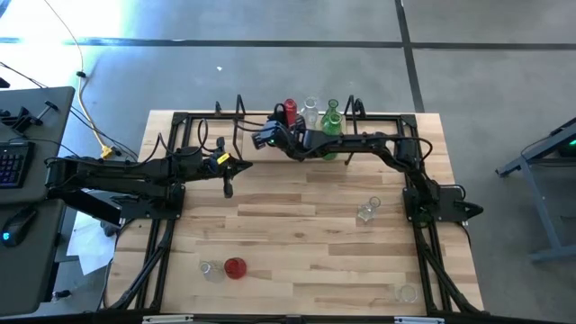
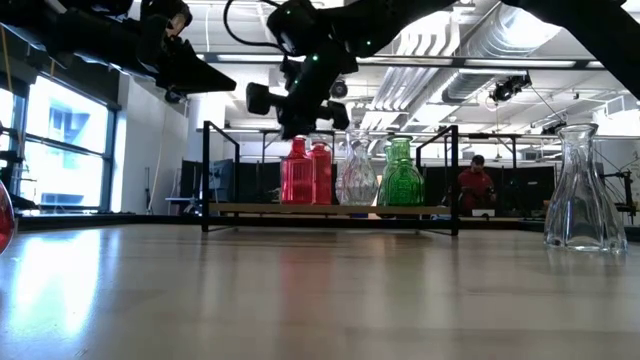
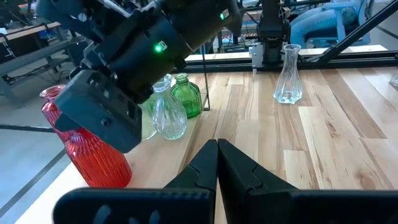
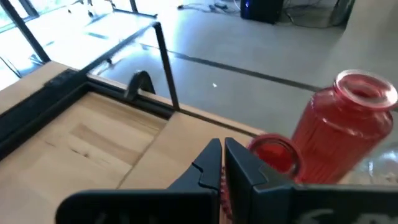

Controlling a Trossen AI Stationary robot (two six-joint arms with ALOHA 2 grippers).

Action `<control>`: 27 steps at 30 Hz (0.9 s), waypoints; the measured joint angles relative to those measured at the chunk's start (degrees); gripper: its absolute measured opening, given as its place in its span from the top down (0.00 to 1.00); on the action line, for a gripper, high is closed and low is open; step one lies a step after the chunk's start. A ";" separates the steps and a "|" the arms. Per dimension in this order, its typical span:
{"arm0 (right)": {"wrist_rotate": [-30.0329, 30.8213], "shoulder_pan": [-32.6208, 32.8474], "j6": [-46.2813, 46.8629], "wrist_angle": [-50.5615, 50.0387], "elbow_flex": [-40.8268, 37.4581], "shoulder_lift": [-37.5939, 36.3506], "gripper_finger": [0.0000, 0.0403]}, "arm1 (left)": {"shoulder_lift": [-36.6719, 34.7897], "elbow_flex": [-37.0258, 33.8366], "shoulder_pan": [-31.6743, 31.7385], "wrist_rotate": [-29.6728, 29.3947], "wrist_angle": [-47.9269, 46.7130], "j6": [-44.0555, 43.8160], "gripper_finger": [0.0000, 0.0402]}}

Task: Sort vases onto shelf
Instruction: Put the right red vase aligned with the other red vase on the shelf

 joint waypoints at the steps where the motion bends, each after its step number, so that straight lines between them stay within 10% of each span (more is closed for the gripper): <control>1: -0.09 -0.13 0.65 -0.63 0.00 0.00 1.00 | 0.00 0.00 -0.02 0.00 0.00 0.00 1.00; 27: 3.82 -0.08 4.56 -8.58 0.00 0.00 1.00 | -0.01 0.00 0.00 0.00 -0.02 -0.04 1.00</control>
